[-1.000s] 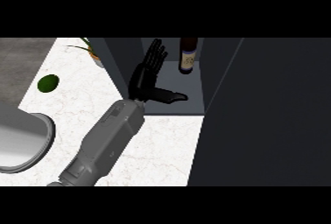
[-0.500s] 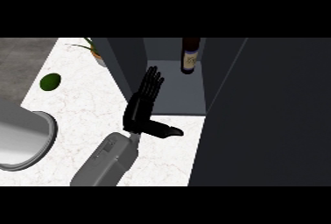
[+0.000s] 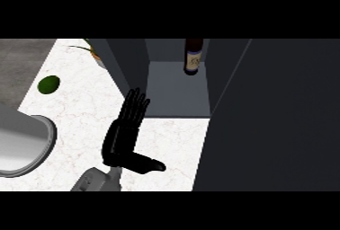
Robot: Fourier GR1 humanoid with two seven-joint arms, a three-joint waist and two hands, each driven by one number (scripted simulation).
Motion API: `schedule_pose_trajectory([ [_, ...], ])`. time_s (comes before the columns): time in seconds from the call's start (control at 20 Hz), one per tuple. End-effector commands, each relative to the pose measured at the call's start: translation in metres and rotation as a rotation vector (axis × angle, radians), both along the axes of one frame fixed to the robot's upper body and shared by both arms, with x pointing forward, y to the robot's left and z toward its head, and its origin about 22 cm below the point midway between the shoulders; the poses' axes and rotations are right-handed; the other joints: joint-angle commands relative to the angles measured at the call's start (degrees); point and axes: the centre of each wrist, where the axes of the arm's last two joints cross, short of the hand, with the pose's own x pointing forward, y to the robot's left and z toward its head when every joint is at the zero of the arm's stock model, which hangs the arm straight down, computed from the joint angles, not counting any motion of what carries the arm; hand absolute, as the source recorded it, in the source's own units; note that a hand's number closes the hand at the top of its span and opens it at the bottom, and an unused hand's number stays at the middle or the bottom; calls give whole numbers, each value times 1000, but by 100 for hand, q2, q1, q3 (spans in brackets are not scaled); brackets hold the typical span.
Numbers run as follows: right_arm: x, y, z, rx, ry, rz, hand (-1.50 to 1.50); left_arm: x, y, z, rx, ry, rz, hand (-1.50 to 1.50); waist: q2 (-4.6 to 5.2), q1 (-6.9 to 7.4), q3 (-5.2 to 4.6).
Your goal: Pick up the wine, place it into the cabinet and close the cabinet
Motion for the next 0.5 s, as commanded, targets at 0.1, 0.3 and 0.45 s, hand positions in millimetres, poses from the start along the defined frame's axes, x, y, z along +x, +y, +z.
schedule_pose_trajectory([
  [0.1,-26,-2,46,64,12,144,-150,-20,38,0,-11,-6,31,-150,21,-48,2],
  [0.3,-27,5,31,75,75,283,-150,-34,68,-6,14,-40,60,-150,8,-7,5],
  [0.45,-30,3,38,-6,110,412,150,-24,74,12,45,-69,83,-150,16,4,4],
])
